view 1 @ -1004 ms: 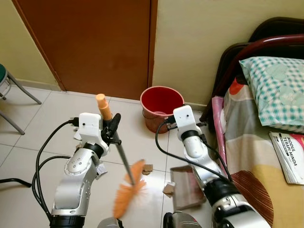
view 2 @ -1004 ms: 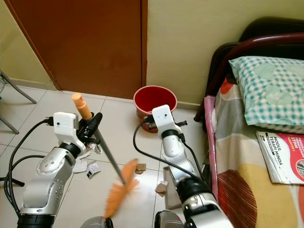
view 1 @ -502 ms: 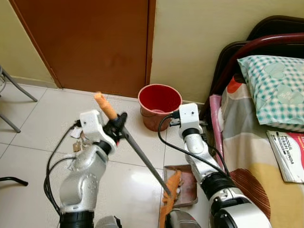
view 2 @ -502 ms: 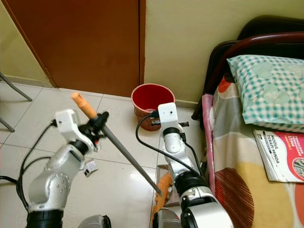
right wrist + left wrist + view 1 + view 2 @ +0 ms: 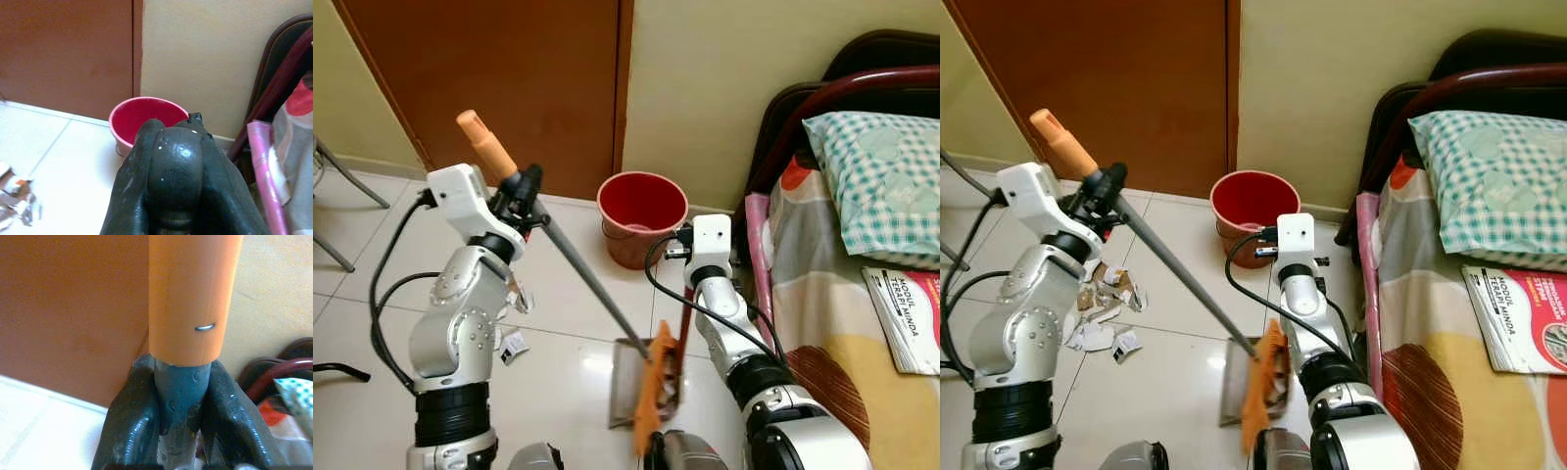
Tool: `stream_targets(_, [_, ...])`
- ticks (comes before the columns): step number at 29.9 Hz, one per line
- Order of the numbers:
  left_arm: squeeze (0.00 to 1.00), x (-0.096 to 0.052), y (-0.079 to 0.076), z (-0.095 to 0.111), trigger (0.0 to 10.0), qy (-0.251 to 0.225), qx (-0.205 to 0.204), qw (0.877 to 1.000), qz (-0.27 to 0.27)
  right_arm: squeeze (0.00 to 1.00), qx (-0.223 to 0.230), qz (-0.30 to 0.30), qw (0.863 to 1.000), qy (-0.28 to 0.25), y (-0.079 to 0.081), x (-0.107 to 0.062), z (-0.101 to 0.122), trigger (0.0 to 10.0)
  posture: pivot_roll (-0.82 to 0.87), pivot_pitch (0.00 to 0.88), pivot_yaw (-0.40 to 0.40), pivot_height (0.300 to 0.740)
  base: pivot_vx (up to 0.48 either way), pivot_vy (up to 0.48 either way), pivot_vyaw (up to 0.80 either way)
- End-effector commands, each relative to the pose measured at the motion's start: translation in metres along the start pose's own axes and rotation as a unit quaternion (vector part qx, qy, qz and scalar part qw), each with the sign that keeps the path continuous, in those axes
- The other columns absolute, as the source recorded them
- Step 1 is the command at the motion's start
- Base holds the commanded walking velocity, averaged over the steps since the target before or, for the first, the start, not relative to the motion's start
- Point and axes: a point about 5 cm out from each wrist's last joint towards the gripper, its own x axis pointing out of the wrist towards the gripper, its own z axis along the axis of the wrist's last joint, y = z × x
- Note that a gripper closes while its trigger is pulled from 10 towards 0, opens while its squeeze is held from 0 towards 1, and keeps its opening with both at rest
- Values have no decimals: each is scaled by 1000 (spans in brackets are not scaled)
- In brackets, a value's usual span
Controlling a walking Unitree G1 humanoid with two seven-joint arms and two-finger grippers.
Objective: Sweep floor
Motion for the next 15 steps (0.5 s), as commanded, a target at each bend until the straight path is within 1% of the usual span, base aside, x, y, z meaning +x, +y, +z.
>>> stream_targets(1, [0,3,-1,20,10000,-49,25,998,-13,0,11,2,1000,6,-1,1,-1,10000,3,82,-53,740,0,0,0])
stream_targets(3, [0,1,8,20,10000,-48,43,998,-1,0,12,3,1000,2,-5,0,-1,10000,3,80,-52,740,0,0,0])
stream_targets(4, [0,-1,12,20,10000,-44,52,998,2,0,10,0,1000,-2,-11,-1,-1,10000,3,80,-52,740,0,0,0])
stream_targets(6, [0,-3,15,19,10000,-41,59,997,2,0,6,-4,1000,-7,-16,-2,0,10000,7,75,-52,740,0,0,0])
stream_targets(7, [0,-5,17,17,10000,-37,67,997,3,0,1,-9,1000,-14,-20,-3,1,10000,7,75,-52,740,0,0,0])
stream_targets(10, [0,-9,19,12,10000,-28,72,997,4,0,-14,-21,999,-37,-33,-5,6,10000,14,71,-57,740,0,0,0])
stream_targets(11, [0,-12,21,9,10000,-22,77,997,4,0,-18,-26,998,-46,-37,-7,8,10000,16,69,-57,740,0,0,0])
stream_targets(12, [0,-16,23,2,10000,-11,86,996,3,0,-29,-37,997,-59,-47,-10,10,10000,15,66,-57,740,0,0,0])
stream_targets(15, [0,-22,28,-8,10000,6,94,996,4,0,-33,-51,996,-69,-59,-14,12,10000,12,62,-54,740,0,0,0])
